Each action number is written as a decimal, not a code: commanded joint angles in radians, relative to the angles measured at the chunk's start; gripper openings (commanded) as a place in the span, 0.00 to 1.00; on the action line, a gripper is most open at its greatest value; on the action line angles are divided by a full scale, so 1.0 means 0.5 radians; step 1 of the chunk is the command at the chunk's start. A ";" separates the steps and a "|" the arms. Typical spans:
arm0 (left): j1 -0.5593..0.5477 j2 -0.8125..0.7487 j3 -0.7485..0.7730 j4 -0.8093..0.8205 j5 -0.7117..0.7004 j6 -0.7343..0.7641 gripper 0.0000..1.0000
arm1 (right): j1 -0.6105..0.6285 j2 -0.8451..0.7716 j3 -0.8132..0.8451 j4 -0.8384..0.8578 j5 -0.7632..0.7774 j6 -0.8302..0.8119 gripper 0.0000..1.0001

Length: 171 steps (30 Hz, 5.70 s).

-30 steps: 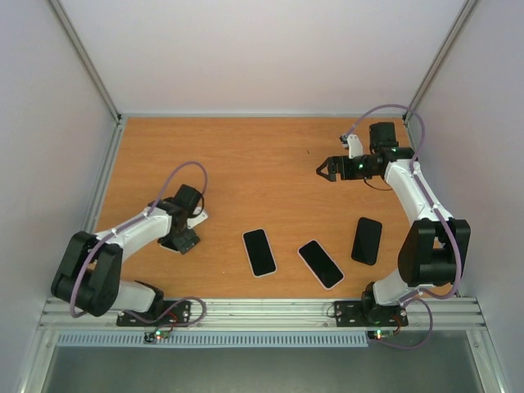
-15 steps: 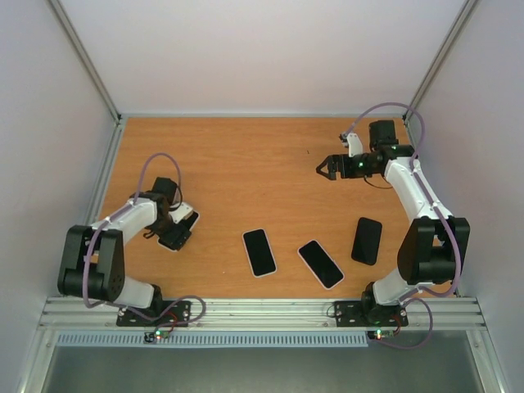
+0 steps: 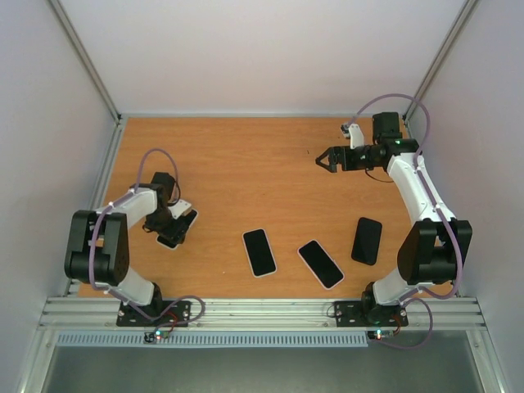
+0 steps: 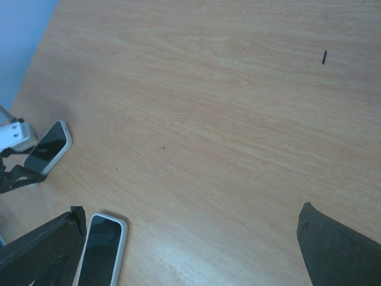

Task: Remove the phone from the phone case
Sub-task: Pick up the phone at the center of the board, then adjust the phone.

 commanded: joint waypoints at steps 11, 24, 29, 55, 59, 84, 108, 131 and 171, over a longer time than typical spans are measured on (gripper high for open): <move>-0.021 -0.276 0.070 0.054 -0.011 0.419 0.51 | 0.071 -0.042 0.060 0.036 -0.240 0.164 0.99; -0.431 -1.012 0.043 -0.120 0.158 1.528 0.50 | 0.543 0.079 -0.074 0.029 -0.439 0.386 0.93; -0.658 -1.271 0.000 -0.119 0.194 2.026 0.51 | 0.812 0.163 -0.066 -0.034 -0.524 0.420 0.88; -1.122 -1.171 0.209 -0.093 0.138 2.757 0.50 | 1.531 0.627 0.350 -0.098 -0.597 0.662 0.79; -1.122 -1.153 0.227 -0.079 0.155 2.752 0.50 | 1.569 0.680 0.368 -0.031 -0.635 0.747 0.68; -0.959 -0.998 0.522 0.178 -0.035 2.137 0.99 | 1.276 0.616 0.587 0.054 -0.796 0.939 0.01; -0.586 -0.698 1.073 0.719 1.465 -1.207 0.93 | 0.663 0.364 1.101 1.271 -1.057 1.804 0.03; -0.551 -0.531 0.798 2.224 1.652 -2.811 0.63 | 0.662 0.189 0.596 2.359 -1.111 2.631 0.04; -0.523 -0.536 0.857 1.761 2.296 -2.386 0.00 | 0.680 0.084 0.685 0.941 -1.288 1.478 0.17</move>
